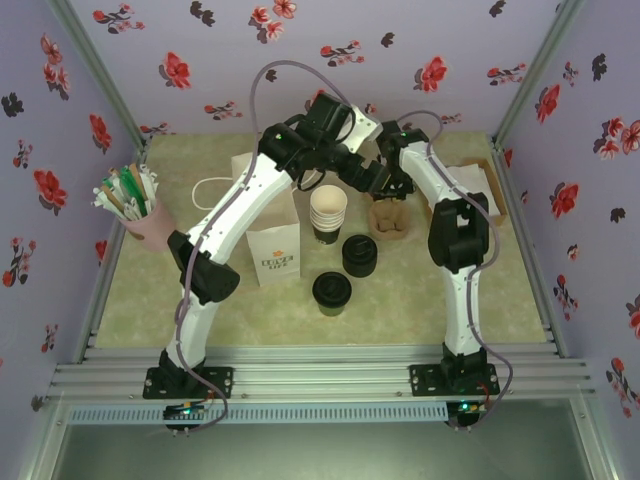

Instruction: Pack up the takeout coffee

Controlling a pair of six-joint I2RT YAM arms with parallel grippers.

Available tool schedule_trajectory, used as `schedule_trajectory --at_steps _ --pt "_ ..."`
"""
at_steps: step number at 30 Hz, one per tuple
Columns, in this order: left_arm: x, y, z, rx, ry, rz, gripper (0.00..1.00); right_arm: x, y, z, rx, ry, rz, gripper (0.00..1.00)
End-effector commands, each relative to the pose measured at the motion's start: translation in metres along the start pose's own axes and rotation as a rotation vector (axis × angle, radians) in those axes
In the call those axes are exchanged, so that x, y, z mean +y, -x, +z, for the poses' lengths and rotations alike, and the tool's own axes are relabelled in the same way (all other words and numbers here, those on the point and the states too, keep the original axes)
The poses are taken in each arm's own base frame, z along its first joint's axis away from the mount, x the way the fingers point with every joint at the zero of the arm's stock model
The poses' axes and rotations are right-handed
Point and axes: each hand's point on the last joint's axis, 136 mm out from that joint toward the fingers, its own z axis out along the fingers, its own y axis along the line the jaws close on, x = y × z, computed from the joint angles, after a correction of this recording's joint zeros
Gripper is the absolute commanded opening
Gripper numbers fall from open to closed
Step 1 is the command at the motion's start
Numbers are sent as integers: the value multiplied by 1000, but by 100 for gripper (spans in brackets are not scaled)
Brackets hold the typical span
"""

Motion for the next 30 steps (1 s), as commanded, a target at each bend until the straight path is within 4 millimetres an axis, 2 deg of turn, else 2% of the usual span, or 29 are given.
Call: schedule_trajectory --at_steps 1,13,19,28,30 --pt "-8 14 -26 -56 -25 1 98 -1 -4 -23 -27 15 -21 35" --pt "-11 13 -29 -62 -36 -4 98 -1 -16 -28 -10 28 -23 35" --pt "-14 14 -35 -83 -47 -13 98 -5 -26 -32 -10 23 -26 35" --pt "-17 7 -33 -64 -57 -25 98 -12 -43 -34 3 6 -34 36" --pt "-19 12 -34 -87 -62 -18 98 -13 -50 -33 9 6 -37 36"
